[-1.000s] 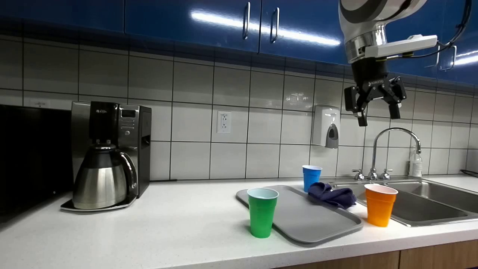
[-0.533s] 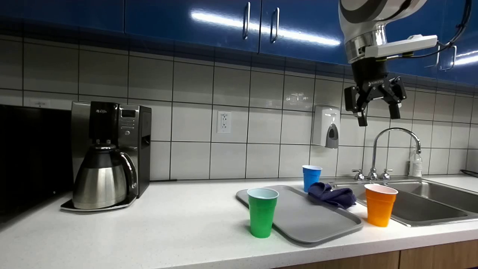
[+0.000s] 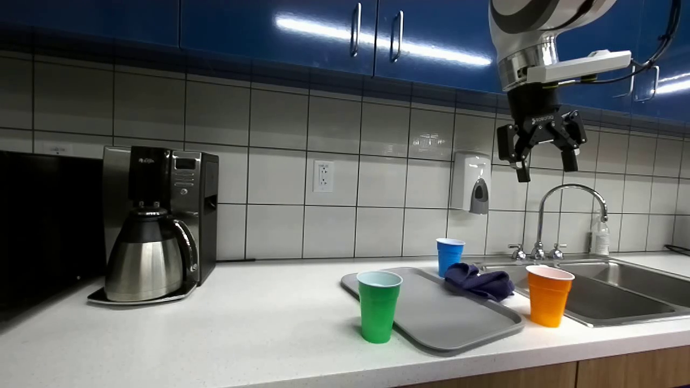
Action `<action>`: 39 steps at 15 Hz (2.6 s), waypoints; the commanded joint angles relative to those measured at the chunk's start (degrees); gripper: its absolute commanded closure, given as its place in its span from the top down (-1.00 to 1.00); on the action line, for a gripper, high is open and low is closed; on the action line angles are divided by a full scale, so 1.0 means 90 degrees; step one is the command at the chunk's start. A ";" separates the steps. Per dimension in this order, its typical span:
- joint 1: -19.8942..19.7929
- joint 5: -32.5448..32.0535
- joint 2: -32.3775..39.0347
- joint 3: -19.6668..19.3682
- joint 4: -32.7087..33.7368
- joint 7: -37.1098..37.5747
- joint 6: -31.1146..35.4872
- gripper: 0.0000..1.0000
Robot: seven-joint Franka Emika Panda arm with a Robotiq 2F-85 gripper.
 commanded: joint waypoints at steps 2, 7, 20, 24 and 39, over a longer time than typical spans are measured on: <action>0.0114 -0.0052 0.0013 -0.0089 0.0015 0.0055 -0.0026 1.00; 0.0114 -0.0052 0.0013 -0.0089 0.0015 0.0055 -0.0026 1.00; 0.0137 0.0021 0.0065 -0.0178 0.0040 -0.0026 0.0080 1.00; 0.0255 0.0105 0.0082 -0.0319 -0.0032 -0.0152 0.0288 1.00; 0.0811 0.0377 0.1588 -0.0147 -0.0181 -0.0016 0.1785 1.00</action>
